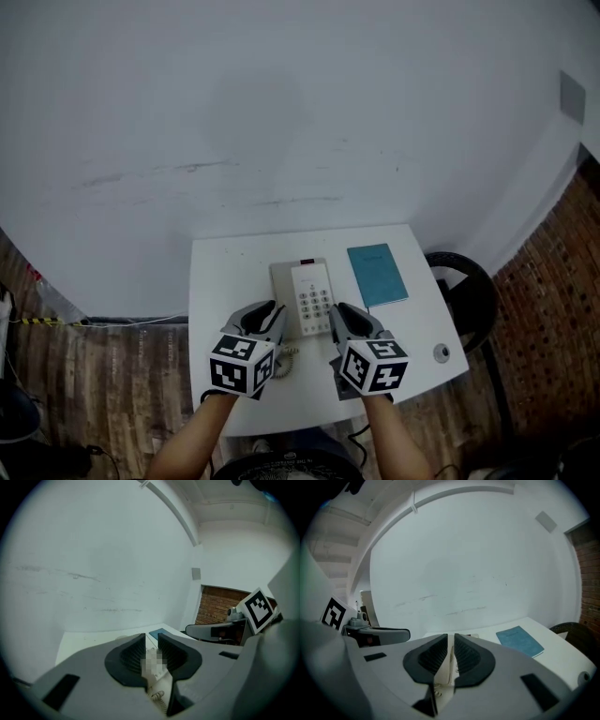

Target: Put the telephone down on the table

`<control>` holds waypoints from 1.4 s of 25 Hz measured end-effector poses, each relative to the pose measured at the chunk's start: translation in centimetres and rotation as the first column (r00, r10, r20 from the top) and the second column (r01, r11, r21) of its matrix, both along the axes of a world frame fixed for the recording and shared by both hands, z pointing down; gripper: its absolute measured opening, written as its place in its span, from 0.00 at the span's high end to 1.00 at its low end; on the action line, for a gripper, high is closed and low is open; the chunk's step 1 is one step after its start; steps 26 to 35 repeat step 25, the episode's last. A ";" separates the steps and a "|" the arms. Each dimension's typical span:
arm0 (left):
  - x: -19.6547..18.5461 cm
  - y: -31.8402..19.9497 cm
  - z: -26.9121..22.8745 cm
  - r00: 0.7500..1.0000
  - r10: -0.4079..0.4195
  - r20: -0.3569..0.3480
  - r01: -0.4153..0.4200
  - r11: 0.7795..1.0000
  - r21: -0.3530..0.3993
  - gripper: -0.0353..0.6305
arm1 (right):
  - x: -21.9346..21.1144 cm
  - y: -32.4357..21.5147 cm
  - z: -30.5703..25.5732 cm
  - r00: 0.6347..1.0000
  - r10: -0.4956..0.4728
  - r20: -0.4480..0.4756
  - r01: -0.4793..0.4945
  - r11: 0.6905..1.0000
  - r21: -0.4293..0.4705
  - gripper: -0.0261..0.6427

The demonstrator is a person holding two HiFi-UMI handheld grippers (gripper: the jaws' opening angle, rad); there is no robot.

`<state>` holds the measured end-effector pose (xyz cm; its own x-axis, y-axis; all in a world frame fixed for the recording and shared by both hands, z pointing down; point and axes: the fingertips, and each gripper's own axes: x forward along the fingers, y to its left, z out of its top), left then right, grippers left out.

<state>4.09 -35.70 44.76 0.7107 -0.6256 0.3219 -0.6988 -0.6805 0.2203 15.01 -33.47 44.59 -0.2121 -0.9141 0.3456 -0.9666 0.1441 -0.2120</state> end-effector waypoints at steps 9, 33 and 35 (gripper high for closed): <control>-2.4 2.2 -0.5 0.999 -0.035 -0.002 0.035 0.999 0.037 0.91 | -0.7 3.4 -1.2 0.999 0.032 0.003 -0.032 0.997 0.066 0.96; -3.6 2.9 -0.4 0.999 -0.046 -0.017 0.046 0.999 0.028 0.92 | -1.4 4.4 -1.4 0.999 0.033 0.019 -0.034 0.997 0.072 0.96; -3.6 2.9 -0.4 0.999 -0.046 -0.017 0.046 0.999 0.028 0.92 | -1.4 4.4 -1.4 0.999 0.033 0.019 -0.034 0.997 0.072 0.96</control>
